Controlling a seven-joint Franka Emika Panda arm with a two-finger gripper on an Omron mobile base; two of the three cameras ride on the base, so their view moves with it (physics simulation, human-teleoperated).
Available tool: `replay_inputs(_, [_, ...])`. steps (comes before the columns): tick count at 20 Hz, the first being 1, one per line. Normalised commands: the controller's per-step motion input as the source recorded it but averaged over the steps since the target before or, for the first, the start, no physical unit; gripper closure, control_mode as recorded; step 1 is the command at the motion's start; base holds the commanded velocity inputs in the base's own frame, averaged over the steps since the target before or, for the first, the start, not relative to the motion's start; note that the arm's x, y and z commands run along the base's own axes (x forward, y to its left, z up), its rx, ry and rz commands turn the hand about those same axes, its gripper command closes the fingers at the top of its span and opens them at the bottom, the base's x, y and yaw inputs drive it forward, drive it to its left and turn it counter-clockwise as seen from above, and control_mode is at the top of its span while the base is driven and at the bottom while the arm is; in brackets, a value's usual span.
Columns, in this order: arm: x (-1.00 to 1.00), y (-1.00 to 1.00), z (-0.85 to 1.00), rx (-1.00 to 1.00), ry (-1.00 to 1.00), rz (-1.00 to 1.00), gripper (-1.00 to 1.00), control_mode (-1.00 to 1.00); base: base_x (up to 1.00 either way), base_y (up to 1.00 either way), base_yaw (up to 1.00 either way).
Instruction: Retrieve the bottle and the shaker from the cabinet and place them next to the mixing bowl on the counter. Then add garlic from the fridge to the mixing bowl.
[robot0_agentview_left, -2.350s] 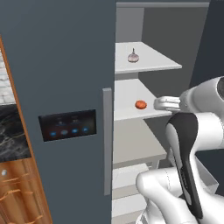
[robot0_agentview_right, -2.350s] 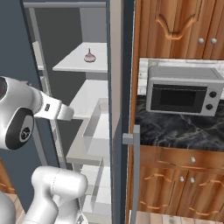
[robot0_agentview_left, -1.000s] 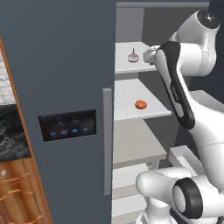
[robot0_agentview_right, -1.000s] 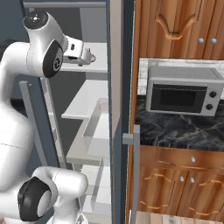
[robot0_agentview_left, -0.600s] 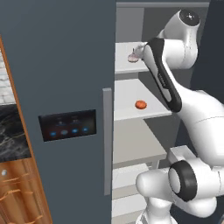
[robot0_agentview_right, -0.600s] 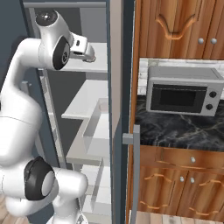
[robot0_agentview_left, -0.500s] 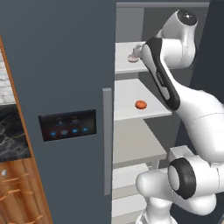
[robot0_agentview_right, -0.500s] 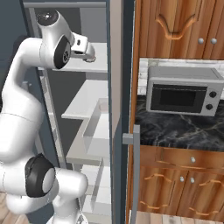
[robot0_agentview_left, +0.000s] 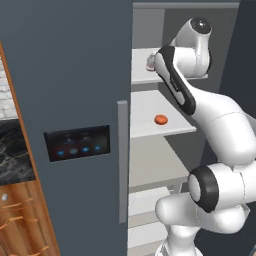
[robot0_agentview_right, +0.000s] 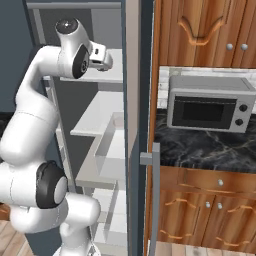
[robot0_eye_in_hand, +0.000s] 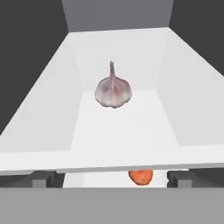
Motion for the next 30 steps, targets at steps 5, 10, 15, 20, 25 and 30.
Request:
replay_inputs(5, [0.6,0.02,0.0,0.0,0.01,0.01,-1.0,-1.0,0.0,0.0,0.0])
replay_inputs(10, [0.74,0.01,0.01,-0.01,0.0,0.0,-1.0,-1.0,0.0,0.0,0.0])
replay_inputs(15, [0.75,0.0,0.0,-0.02,0.03,0.0,-1.0,-1.0,0.0,0.0,0.0])
replay_inputs(20, [0.47,0.0,0.0,-0.01,0.01,0.0,-1.0,-1.0,0.0,0.0,0.0])
replay_inputs(25, [-0.55,0.0,0.0,0.0,0.0,0.0,-1.0,-1.0,0.0,0.0,0.0])
replay_inputs(30, [-0.16,0.0,-0.34,0.0,0.04,0.0,-1.0,-1.0,0.0,0.0,0.0])
